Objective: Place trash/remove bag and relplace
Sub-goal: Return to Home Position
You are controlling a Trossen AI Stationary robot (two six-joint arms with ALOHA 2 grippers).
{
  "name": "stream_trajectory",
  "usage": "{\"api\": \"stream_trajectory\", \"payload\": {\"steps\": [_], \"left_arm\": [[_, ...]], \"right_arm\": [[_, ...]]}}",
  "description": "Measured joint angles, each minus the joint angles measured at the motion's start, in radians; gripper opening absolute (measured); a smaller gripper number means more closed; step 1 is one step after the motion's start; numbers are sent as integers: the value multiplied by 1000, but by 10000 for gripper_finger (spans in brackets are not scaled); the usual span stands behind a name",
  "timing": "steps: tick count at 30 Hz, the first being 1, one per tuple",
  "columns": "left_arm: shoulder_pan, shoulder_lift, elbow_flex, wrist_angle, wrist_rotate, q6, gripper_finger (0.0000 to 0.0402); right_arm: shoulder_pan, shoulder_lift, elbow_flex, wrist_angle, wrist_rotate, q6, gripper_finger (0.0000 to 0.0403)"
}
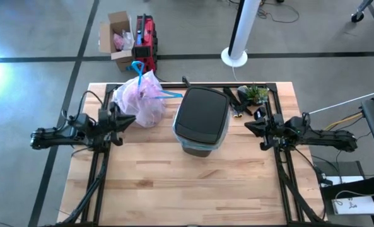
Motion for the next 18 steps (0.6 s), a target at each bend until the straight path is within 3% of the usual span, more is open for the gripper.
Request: {"api": "stream_trajectory", "payload": {"steps": [5,12,18], "left_arm": [[0,-70,-97,59,19,-5,27],[0,-68,-220,177,25,-30,27],[0,-60,-225,76,-1,-79,27]], "right_arm": [[0,42,0,0,10,-3,0],[0,46,0,15,42,-43,0],[0,47,0,-6,46,-37,0]]}}
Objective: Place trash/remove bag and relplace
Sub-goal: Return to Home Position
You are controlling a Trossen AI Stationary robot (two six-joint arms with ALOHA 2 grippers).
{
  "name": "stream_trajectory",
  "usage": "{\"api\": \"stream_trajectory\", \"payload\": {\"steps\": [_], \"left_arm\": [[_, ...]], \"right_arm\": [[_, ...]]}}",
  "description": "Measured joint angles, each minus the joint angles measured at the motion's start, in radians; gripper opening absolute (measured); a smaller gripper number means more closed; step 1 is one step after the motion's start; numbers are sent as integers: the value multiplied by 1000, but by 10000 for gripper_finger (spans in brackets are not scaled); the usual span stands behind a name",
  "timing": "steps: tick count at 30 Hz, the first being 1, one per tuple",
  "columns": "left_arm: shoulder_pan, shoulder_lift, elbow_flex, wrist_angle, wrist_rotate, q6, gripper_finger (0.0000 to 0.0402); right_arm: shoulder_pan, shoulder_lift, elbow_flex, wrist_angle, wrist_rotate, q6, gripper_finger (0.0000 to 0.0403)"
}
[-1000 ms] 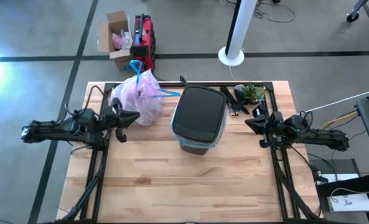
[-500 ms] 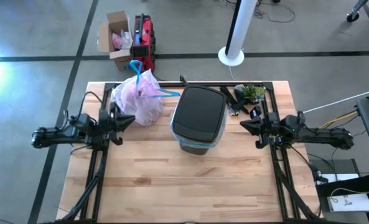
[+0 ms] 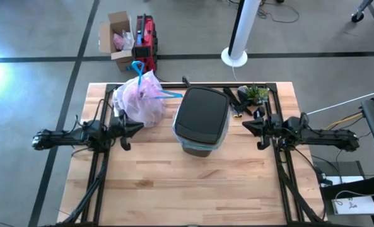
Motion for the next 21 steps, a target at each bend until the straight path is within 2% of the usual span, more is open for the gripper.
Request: {"api": "stream_trajectory", "payload": {"steps": [15,21], "left_arm": [[-1,14,-1,-24,3,25,27],[-1,16,-1,-26,8,22,27]], "right_arm": [[3,9,0,-60,58,20,0],[64,12,0,-56,83,19,0]]}}
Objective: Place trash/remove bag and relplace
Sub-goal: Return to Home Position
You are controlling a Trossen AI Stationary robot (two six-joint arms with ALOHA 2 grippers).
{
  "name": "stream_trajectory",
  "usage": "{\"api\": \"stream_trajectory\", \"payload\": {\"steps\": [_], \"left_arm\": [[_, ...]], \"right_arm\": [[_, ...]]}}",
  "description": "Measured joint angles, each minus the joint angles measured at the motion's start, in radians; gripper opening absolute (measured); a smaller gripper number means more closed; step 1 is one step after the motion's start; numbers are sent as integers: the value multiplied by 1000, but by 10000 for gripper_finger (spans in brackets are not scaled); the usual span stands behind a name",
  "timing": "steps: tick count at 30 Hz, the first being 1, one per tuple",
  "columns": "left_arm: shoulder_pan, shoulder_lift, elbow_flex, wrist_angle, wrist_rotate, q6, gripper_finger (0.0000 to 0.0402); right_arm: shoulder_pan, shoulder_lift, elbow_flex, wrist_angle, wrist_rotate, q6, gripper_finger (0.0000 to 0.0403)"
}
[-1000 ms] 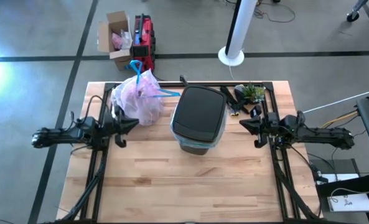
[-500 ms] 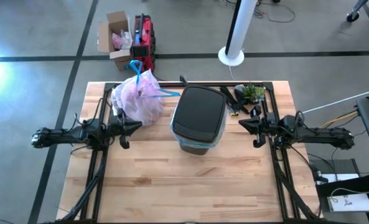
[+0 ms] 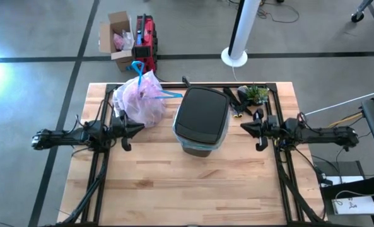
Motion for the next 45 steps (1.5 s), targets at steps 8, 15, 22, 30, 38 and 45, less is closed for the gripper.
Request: {"api": "stream_trajectory", "payload": {"steps": [8,15,22,30,38,45], "left_arm": [[0,24,0,-2,11,-3,27],[0,-15,0,-2,19,21,27],[0,-29,-1,-8,51,46,27],[0,-21,-1,-10,66,60,27],[0,6,-1,-16,91,58,27],[0,15,-1,-16,91,59,27]], "right_arm": [[43,-4,0,45,56,-135,0],[43,-113,0,13,-6,-145,0],[43,-130,0,-94,-77,-75,0],[41,-137,0,-140,-74,-92,0],[41,-131,0,-313,-75,-6,0],[41,-129,0,-339,-73,-36,0]]}}
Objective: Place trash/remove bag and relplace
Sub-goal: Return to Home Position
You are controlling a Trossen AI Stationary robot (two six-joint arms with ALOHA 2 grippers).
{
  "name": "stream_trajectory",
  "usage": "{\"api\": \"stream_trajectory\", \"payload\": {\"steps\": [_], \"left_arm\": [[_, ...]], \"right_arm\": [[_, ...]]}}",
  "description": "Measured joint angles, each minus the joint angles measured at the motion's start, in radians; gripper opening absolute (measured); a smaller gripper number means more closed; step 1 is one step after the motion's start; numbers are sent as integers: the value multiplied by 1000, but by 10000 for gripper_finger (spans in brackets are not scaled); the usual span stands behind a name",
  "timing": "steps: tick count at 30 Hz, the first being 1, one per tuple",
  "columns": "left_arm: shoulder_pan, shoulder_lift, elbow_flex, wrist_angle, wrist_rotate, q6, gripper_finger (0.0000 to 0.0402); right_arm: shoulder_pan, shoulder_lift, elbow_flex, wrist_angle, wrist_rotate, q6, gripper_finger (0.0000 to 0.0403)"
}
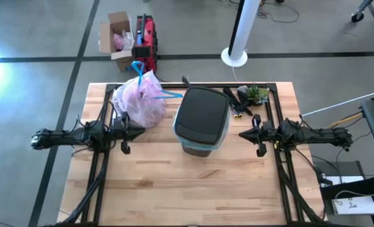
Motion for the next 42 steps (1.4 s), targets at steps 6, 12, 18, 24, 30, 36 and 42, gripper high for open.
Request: {"api": "stream_trajectory", "payload": {"steps": [6,12,18,24,30,36,42], "left_arm": [[0,24,0,0,-1,0,27],[0,66,0,0,-2,-6,27],[0,105,0,0,-3,-6,27],[0,143,0,0,-3,-6,27],[0,178,0,0,-3,-7,27],[0,207,0,0,-3,-7,27],[0,231,0,1,-3,-7,27]], "right_arm": [[0,18,0,-3,-3,1,0],[0,32,0,-4,-3,9,0],[0,36,0,-5,-3,8,0],[0,37,0,-5,-3,6,0],[0,37,0,-5,-3,5,0],[0,37,0,-5,-3,5,0],[0,37,0,-5,-3,5,0]]}}
